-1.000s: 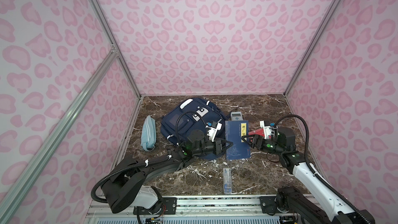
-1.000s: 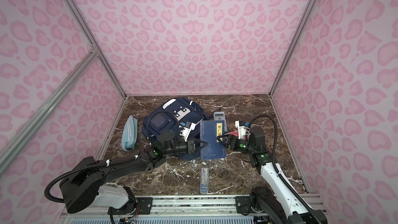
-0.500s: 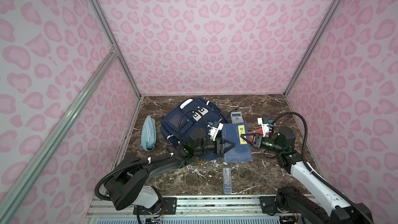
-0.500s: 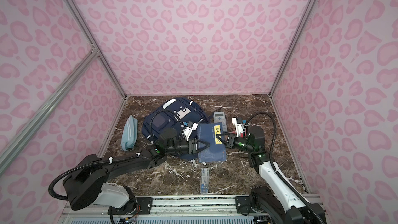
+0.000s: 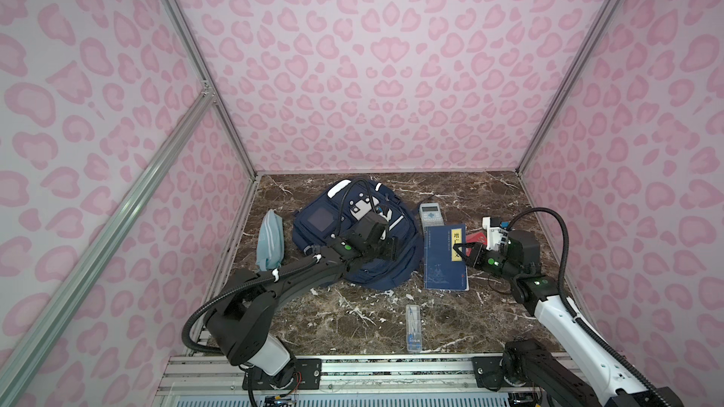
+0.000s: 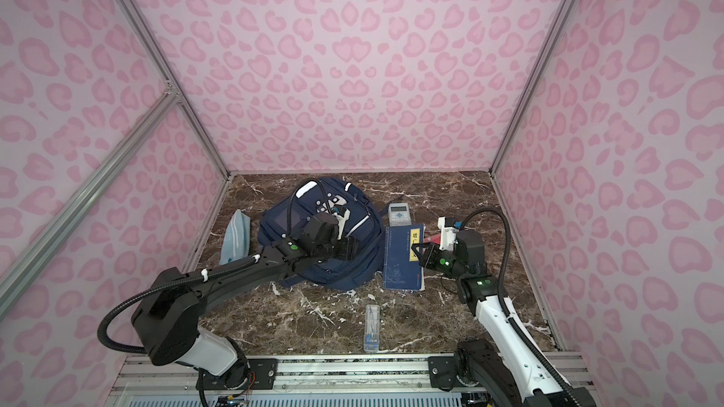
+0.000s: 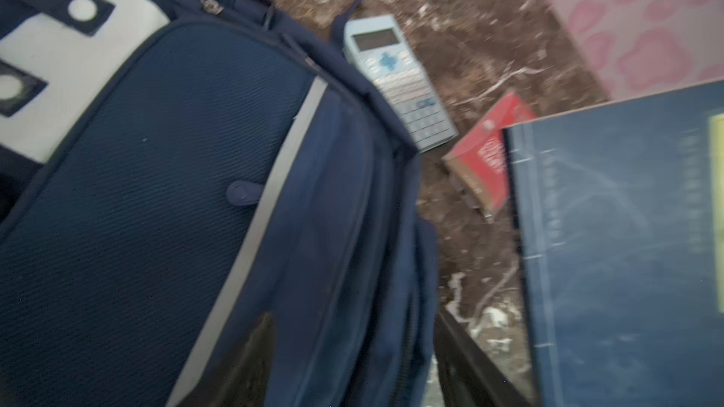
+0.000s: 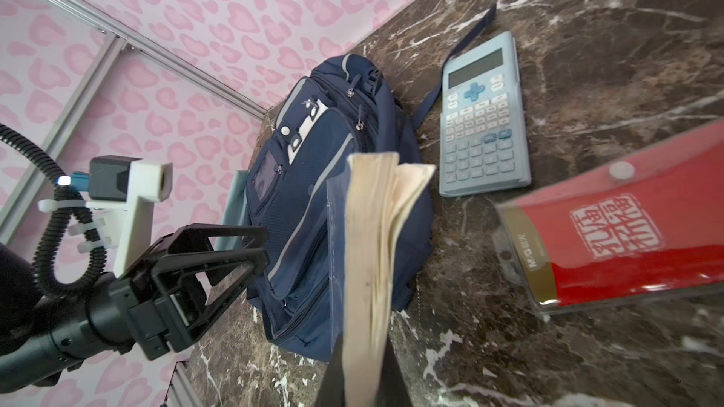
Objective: Pack the student bag
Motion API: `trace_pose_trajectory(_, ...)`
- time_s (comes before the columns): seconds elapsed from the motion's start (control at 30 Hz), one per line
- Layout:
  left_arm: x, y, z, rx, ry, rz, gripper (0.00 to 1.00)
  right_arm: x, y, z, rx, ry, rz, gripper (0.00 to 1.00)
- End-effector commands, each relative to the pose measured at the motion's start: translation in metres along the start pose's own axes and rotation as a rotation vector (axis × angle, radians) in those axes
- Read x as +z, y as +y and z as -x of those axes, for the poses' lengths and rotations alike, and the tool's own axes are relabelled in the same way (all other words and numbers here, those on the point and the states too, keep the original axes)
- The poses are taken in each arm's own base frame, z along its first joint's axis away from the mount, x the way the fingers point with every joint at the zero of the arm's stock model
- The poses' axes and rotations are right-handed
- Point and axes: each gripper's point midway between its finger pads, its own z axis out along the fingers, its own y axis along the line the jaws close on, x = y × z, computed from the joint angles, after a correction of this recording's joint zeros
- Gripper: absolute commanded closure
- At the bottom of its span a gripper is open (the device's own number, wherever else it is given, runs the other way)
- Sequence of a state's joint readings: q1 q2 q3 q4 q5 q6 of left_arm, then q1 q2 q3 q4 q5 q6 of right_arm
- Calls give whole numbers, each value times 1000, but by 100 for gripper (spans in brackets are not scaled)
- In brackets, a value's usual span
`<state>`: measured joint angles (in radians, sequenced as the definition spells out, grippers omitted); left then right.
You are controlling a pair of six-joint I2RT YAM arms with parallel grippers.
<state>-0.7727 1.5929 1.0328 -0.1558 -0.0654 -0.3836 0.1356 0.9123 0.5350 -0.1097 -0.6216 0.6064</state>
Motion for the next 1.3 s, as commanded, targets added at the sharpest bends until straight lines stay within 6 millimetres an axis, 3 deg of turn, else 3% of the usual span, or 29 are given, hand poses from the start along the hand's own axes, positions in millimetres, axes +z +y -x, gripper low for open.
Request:
trace_pose_trajectory(0.0, 9, 22, -11, 112, 57, 126, 31, 1, 1, 6, -24, -20, -4, 100)
trace_pose_trajectory(0.13, 22, 16, -20, 140, 89, 112, 18, 4, -1, 3, -18, -14, 7, 100)
trace_pose_trajectory(0.23, 35, 29, -22, 169, 118, 203, 19, 8, -4, 1, -4, -11, 16, 100)
trace_pose_trajectory(0.3, 41, 37, -21, 184, 125, 258, 44, 12, -3, 0, 23, -14, 38, 100)
trace_pose_trajectory(0.37, 41, 40, -16, 193, 127, 283, 84, 15, 0, 0, 69, -6, 65, 100)
trace_pose_trajectory(0.4, 37, 39, -11, 189, 117, 282, 94, 15, 1, 1, 85, -2, 66, 100)
trace_pose_trajectory(0.43, 30, 37, -4, 178, 100, 271, 96, 17, 1, 1, 117, -5, 57, 100)
trace_pose_trajectory(0.53, 3, 27, 22, 126, 46, 166, 96, 20, 1, -1, 204, -39, 23, 100)
trace_pose_trajectory(0.67, -31, 14, 53, 110, -9, 54, 96, 24, 19, -1, 276, -114, 56, 100)
trace_pose_trajectory(0.83, -46, 3, 72, 64, -52, -94, 96, 35, 52, 8, 229, -207, 109, 100)
trace_pose_trajectory(0.93, -53, 4, 82, 55, -78, -111, 96, 49, 62, 18, 204, -235, 84, 100)
trace_pose_trajectory(1.03, -60, 6, 93, 36, -107, -141, 96, 76, 71, 28, 212, -246, 101, 100)
trace_pose_trajectory(1.27, -68, 10, 107, 22, -152, -161, 96, 172, 80, 33, 258, -193, 147, 100)
